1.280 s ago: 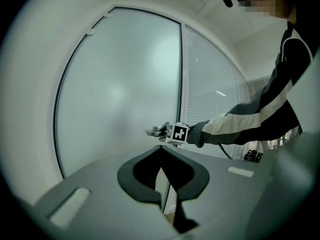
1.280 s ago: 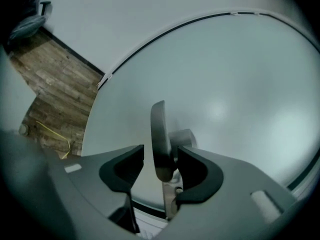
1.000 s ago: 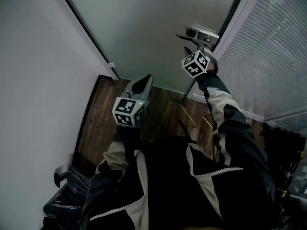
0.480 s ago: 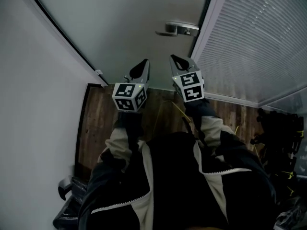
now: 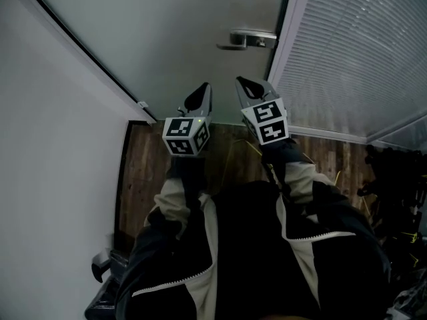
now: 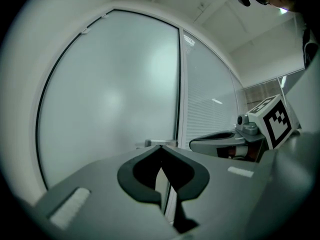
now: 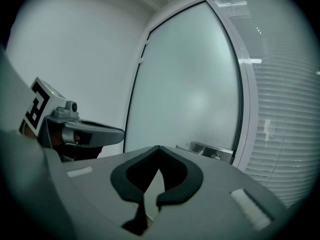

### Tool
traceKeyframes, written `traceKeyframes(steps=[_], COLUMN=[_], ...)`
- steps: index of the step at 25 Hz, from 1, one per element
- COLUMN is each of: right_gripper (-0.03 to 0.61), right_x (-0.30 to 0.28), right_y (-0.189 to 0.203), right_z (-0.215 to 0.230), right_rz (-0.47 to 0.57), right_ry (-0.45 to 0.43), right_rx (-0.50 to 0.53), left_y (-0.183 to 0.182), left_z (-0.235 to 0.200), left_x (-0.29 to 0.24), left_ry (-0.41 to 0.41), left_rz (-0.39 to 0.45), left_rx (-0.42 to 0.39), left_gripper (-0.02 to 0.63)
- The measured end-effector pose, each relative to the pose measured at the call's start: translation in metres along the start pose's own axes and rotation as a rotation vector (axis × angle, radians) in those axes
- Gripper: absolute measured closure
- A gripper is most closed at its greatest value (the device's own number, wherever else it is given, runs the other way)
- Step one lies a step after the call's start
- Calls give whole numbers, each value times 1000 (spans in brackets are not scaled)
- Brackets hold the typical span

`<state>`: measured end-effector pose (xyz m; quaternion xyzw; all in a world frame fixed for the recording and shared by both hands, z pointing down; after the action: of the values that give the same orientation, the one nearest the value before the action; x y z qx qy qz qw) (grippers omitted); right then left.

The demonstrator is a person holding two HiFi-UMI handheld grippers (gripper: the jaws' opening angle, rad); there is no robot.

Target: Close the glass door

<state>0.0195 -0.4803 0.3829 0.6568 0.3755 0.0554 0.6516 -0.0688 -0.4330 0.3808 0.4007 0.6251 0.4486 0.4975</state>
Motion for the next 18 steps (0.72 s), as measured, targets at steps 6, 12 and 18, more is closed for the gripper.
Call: traceKeyframes(steps=[6,12,18], right_gripper=[577,577,577], right_x=[-3,-1,-2], right_y=[1,-1,-1], right_z=[-14,-27,-35], right_rz=[4,15,11], right_ry=[-32,-54,-66], right_rx=[12,26,34], left_y=[2,6,10], left_z=[-2,-1,-2], left_x=[3,9,14], left_ry=[-4,-16,-22], left_rz=[7,-11,-22], left_rx=[15,1,-2], left_gripper=[611,611,611])
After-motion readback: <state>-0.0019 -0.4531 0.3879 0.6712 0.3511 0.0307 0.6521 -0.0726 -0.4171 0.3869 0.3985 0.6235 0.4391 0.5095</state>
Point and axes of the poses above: the fingertips, and each gripper's own axes: x backward along the fingers, z to its right, y out of its underside, the point moved 2 cm from there along x, backward along the fingers, and after that the axes turned 13 degrees about -z, right-handed, at the moved point
